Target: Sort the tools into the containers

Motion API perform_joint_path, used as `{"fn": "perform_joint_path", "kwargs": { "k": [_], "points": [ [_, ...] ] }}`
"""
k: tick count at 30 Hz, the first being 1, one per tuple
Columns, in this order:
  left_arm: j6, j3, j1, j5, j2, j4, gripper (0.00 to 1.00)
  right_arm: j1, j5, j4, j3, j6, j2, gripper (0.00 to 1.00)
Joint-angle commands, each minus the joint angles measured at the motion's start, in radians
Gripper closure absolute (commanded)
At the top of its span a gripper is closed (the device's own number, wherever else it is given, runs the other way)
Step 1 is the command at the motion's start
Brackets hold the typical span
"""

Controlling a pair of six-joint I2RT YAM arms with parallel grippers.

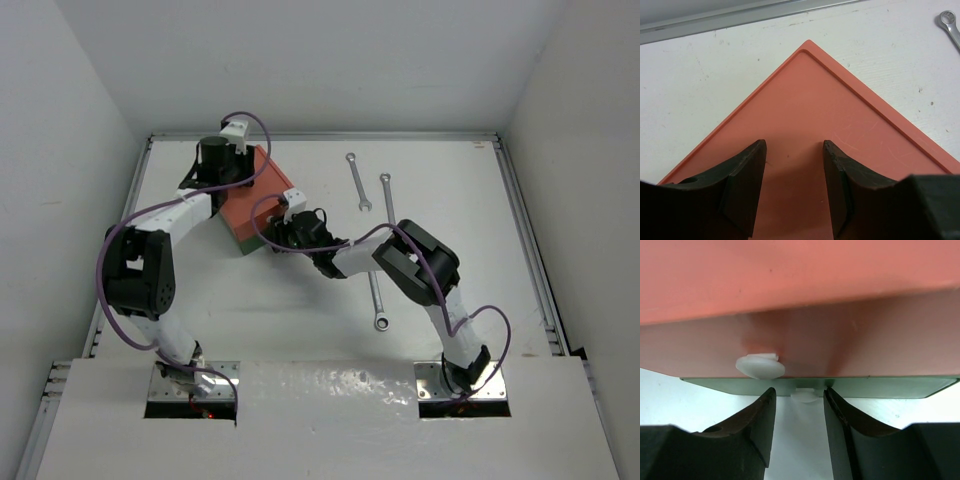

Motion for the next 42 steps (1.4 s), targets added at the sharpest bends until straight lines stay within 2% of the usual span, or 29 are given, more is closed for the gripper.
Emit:
{"fn": "perform_joint_path", "kwargs": {
  "k": [1, 8, 15, 20, 24, 28, 42],
  "points": [
    [-0.008, -0.045, -0.007, 0.038, 0.084, -0.24, 0.54, 0.013, 0.041, 0.108, 0.029, 0.025, 0.013, 0.58],
    [-0.014, -0.031, -0.008, 0.047, 0.09, -0.243, 0.53, 0.012, 0.069, 0.105, 0.029, 0.008, 0.026, 0.63],
    [-0.011, -0.028, -0.007, 0.044, 0.09, -0.245, 0.53, 0.013, 0.06, 0.108, 0.059, -0.013, 0.033, 0.79],
    [-0.008, -0.023, -0.007, 0.038, 0.087, -0.247, 0.53, 0.012, 0.045, 0.098, 0.073, -0.013, 0.047, 0.83],
    [-0.01, -0.02, -0.007, 0.038, 0.088, -0.247, 0.53, 0.012, 0.028, 0.093, 0.066, -0.024, 0.042, 1.0],
    [-0.011, -0.014, -0.007, 0.035, 0.101, -0.247, 0.53, 0.013, -0.018, 0.075, 0.032, -0.056, 0.015, 1.0],
    [-0.003, 0.035, -0.007, 0.009, 0.133, -0.262, 0.53, 0.019, -0.069, 0.082, -0.27, -0.228, -0.172, 1.0]
  ]
}}
